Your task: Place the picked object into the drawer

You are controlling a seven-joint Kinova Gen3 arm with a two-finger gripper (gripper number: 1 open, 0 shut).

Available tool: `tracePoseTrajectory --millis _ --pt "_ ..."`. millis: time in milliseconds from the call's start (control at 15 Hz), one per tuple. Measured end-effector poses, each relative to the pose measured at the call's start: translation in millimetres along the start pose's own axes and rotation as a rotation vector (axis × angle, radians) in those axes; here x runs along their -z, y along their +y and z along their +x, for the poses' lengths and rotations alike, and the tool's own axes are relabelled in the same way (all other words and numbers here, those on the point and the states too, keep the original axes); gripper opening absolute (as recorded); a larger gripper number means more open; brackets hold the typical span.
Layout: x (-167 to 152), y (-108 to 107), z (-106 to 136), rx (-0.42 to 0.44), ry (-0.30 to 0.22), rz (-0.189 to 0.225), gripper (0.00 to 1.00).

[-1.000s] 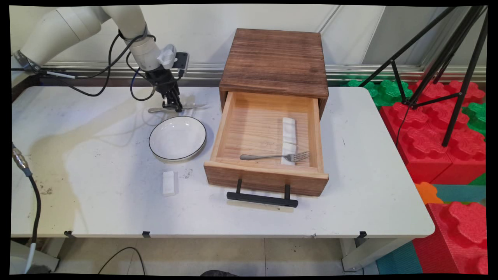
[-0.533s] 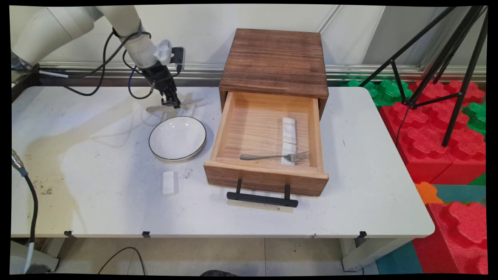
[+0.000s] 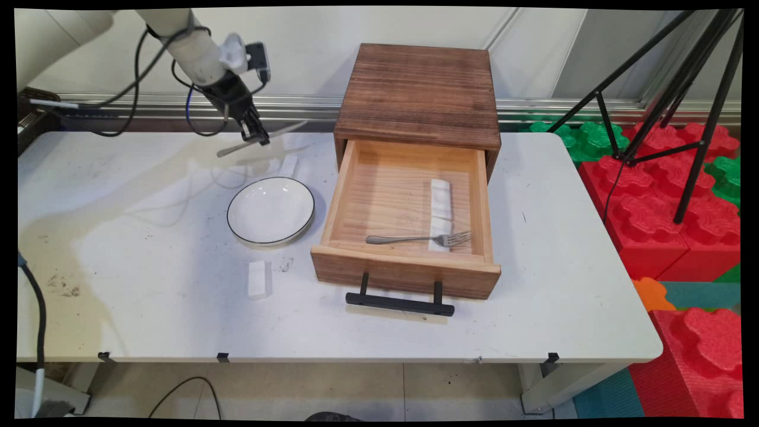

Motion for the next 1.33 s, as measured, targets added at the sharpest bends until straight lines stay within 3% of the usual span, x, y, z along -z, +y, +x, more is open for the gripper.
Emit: tracePoseTrajectory --millis 333,600,1067,1333 --pt "46.0 4.3 3.4 0.071 0.056 0.046 0.00" --pt "83.8 12.7 13.9 0.091 0.109 0.060 0.00" --pt "152.6 46.7 51.4 0.053 0.210 0.044 0.00" --pt "173.4 69.2 70.8 0.018 0.244 0.023 0.00"
